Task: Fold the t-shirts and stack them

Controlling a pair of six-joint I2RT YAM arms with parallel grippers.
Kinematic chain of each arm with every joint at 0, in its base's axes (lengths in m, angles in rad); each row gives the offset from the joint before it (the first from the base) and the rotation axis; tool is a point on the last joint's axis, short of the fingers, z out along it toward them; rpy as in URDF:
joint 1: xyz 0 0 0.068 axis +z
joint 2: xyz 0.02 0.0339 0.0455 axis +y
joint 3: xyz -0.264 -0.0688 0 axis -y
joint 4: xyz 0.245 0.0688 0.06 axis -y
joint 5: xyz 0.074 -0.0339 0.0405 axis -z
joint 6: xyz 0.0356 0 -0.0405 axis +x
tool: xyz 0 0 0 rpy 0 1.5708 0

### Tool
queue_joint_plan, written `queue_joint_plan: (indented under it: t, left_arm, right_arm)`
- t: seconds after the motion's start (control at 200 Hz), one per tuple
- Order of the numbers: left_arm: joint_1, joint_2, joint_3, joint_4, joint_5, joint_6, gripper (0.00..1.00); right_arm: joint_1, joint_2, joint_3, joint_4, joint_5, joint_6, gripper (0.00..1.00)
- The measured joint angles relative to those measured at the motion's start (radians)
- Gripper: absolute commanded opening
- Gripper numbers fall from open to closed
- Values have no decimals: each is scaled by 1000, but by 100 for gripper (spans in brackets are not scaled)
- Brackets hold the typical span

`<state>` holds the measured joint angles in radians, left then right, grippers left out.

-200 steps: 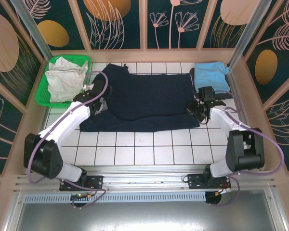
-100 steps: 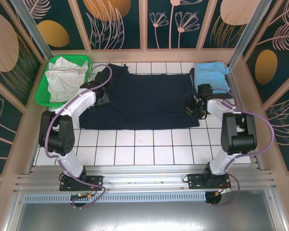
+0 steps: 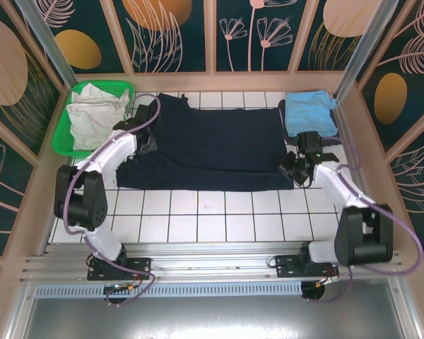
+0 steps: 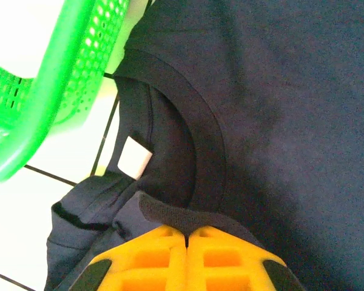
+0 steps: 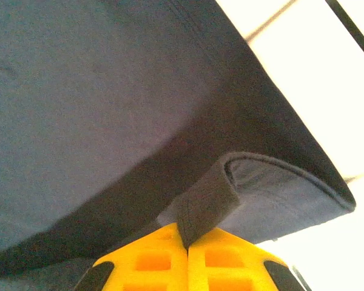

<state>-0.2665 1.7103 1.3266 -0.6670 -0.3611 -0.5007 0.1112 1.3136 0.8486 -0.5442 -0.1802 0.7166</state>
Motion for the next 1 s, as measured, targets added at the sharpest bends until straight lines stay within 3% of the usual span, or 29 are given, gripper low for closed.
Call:
queue_joint_plan:
  t: [0.23,0.365,0.445,0.721,1.001]
  left_arm:
    - [0,-159,-99,-3,21,0,0]
    - [0,-179,-152,-2,35,0,0]
    - [0,-152,-155,2,39,0,0]
    - [0,8,-87,3,-13,0,0]
    - [0,115,3,-3,-59,0,0]
  right_arm:
    - [35,-248,-129,-141,6,76,0]
    - [24,-294,-151,-145,6,94,0]
    - [2,-241,-150,-110,3,91,0]
    - [-20,147,-10,30,-2,6,0]
    - [-32,294,89,84,-3,-42,0]
